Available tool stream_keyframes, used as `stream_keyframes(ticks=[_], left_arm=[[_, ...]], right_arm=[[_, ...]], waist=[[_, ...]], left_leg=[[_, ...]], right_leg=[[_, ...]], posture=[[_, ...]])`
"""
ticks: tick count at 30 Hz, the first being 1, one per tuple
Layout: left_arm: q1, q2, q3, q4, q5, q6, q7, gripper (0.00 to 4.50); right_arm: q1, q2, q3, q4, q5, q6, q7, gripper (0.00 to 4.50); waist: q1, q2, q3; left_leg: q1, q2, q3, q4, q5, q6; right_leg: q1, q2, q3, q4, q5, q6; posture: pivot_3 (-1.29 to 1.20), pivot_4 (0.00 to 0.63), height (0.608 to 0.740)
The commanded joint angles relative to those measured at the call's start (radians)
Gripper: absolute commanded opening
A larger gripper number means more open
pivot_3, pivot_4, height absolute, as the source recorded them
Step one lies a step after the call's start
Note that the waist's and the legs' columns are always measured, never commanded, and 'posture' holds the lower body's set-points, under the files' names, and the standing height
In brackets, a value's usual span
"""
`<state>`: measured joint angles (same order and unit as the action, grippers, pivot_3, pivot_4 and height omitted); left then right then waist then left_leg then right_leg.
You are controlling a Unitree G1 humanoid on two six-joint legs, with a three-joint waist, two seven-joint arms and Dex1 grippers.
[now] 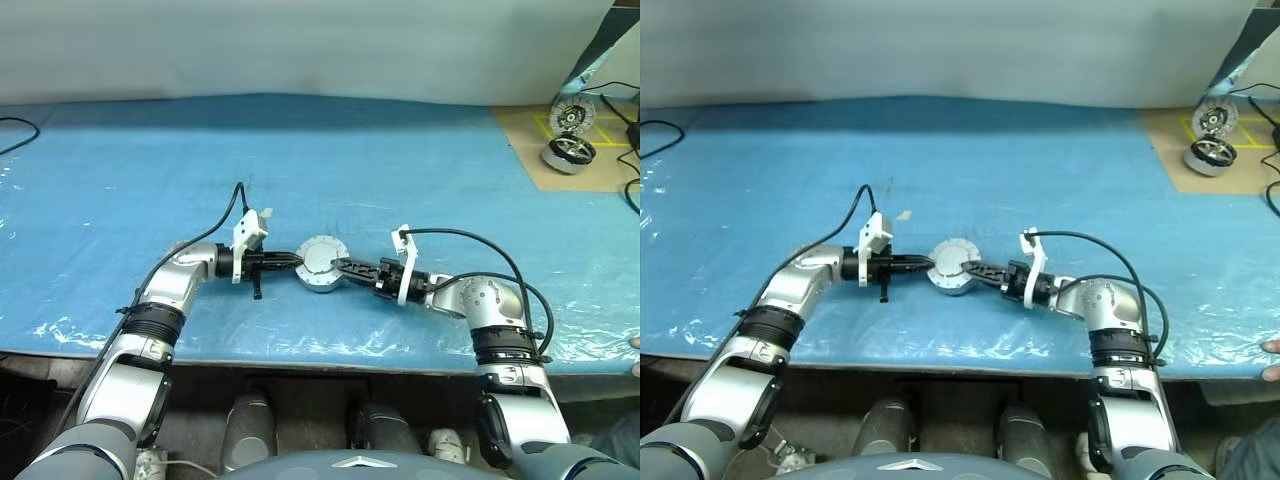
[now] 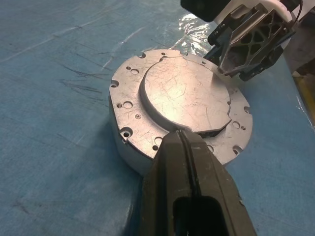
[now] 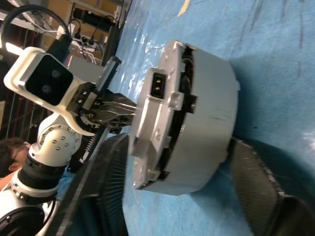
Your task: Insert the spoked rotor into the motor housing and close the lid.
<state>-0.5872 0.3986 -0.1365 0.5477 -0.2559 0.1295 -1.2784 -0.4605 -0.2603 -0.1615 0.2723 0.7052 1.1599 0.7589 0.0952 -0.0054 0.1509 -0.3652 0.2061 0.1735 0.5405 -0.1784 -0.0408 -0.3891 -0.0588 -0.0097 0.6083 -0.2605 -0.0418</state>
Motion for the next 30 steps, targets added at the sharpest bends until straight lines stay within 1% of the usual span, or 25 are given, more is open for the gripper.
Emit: stream_keyframes(ticks=[1,4,10,13,17,20,22,26,28,30], left_arm=[[-0.016,0.01,-0.005,0.039,0.024,0.002,-0.003,0.0],[-0.03,0.008,0.001,0.063,0.028,-0.004,-0.009,0.0],[-0.053,0.0,0.014,0.094,0.028,-0.011,-0.012,0.0],[-0.064,0.0,0.043,0.088,0.001,0.007,-0.016,0.0],[-0.081,0.014,0.138,0.009,-0.127,0.155,-0.031,0.0],[0.041,0.054,0.189,-0.254,-0.25,0.331,-0.01,0.0],[0.092,0.082,0.224,-0.371,-0.321,0.44,0.013,0.0],[0.121,0.102,0.265,-0.443,-0.397,0.573,0.082,0.0],[0.131,0.097,0.282,-0.448,-0.422,0.614,0.114,0.0],[0.124,0.078,0.327,-0.426,-0.478,0.674,0.158,0.0]], right_arm=[[-0.008,0.014,0.009,-0.016,0.014,-0.004,-0.001,2.04],[-0.005,0.022,0.015,-0.021,0.015,-0.006,-0.006,1.26],[-0.003,0.048,0.02,-0.035,0.022,-0.001,-0.017,1.24],[-0.006,0.055,0.012,-0.035,0.029,0.004,-0.023,1.24],[-0.027,0.077,-0.036,-0.023,0.061,0.045,-0.059,1.24],[-0.053,0.104,-0.117,0.001,0.113,0.08,-0.1,1.24],[-0.075,0.13,-0.182,0.026,0.154,0.104,-0.132,1.24],[-0.129,0.187,-0.311,0.074,0.247,0.149,-0.208,1.24],[-0.158,0.215,-0.364,0.082,0.291,0.161,-0.25,1.24],[-0.182,0.238,-0.399,0.083,0.322,0.167,-0.289,1.24]], waist=[[-0.001,0.0,0.0],[0.002,0.0,0.0],[0.0,0.0,0.0],[-0.001,0.0,0.0],[-0.003,-0.001,0.001],[-0.005,-0.001,0.002],[-0.009,-0.001,0.002],[0.001,0.0,0.004],[0.001,0.001,0.004],[0.001,0.001,0.005]], left_leg=[[0.0,0.0,0.0,0.0,0.0,0.0],[-0.001,0.0,0.0,0.0,0.0,0.0],[-0.001,0.0,0.0,0.0,0.0,0.0],[-0.001,0.0,0.0,0.0,0.0,0.0],[-0.003,0.0,0.0,0.0,0.0,0.0],[-0.008,0.0,0.0,0.0,0.0,0.0],[-0.011,0.0,0.0,-0.001,0.0,-0.001],[-0.019,0.0,-0.001,0.0,-0.001,-0.002],[-0.019,0.0,-0.001,0.001,-0.001,-0.002],[-0.019,0.0,-0.001,0.002,-0.001,-0.002]], right_leg=[[0.0,0.0,0.0,0.0,0.0,0.0],[-0.001,0.0,-0.001,0.0,0.0,0.001],[-0.001,0.0,-0.001,0.0,0.0,0.0],[-0.001,0.0,0.0,0.0,0.0,0.0],[-0.003,0.001,0.0,0.0,0.0,0.0],[-0.009,0.003,-0.001,0.001,0.003,0.003],[-0.011,0.003,-0.001,0.001,0.003,0.003],[-0.017,0.004,-0.004,0.002,0.003,0.003],[-0.017,0.004,-0.004,0.003,0.003,0.003],[-0.017,0.003,-0.004,0.003,0.003,0.003]], posture=[[0.0,0.15,0.74],[0.0,0.15,0.74],[0.0,0.15,0.74],[0.0,0.15,0.74],[0.0,0.15,0.74],[0.0,0.15,0.74],[0.0,0.15,0.74],[0.0,0.15,0.74],[0.0,0.15,0.74],[0.0,0.15,0.74]])
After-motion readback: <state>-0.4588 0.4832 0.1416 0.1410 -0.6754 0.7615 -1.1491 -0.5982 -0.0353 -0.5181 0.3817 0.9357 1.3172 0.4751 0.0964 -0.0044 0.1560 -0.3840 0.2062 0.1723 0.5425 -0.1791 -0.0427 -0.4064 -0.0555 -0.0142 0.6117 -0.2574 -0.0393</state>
